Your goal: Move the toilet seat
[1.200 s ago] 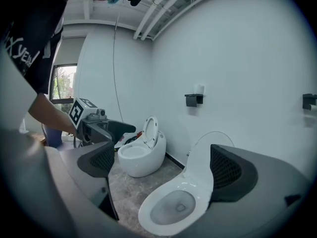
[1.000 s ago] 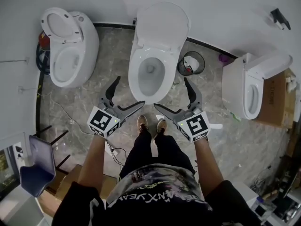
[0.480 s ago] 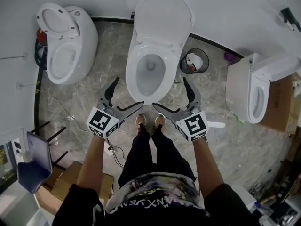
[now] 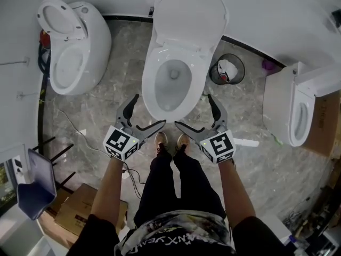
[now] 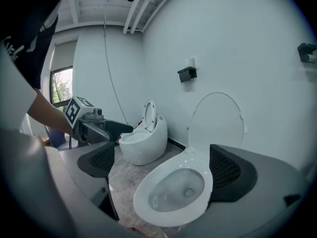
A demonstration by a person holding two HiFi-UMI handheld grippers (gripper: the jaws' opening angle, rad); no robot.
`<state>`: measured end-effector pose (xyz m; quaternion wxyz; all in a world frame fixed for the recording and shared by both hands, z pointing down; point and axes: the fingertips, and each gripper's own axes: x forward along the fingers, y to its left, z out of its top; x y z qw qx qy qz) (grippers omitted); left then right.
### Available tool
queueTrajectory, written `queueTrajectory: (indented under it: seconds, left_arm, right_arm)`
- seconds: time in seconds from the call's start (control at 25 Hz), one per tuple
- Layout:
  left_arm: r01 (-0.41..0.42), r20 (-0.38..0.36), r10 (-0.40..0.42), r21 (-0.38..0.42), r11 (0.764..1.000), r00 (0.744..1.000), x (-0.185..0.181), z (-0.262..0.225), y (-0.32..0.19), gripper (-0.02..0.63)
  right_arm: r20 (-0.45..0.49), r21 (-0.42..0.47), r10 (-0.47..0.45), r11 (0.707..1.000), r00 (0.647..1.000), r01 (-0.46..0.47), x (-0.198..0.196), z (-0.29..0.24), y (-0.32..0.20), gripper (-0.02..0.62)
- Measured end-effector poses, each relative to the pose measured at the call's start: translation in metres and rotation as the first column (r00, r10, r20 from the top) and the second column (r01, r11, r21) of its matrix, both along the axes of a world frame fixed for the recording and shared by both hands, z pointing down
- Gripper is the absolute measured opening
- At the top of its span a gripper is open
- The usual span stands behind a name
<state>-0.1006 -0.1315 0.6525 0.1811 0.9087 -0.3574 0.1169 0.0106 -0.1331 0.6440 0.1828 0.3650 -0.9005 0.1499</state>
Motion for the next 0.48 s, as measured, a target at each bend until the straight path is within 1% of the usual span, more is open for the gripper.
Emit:
queueTrajectory:
  seconds: [0.24,0.48]
  left_arm:
    - [-0.007,0.007,0.007,-0.023,1.000,1.000,0.007,0.040,0.004,0.520]
    - [-0.009,0.016,0.010,-0.061,0.998,1.000,0.010,0.089,0.016,0.520]
  right_arm:
    - [-0.010,-0.026,0.009,1.000,1.000,-0.009,0.003,0.045,0.003,0.583]
    - [-0.035,-0.064,0.028,0.997,0.999,-0.031,0.012,0.102,0.015,0.583]
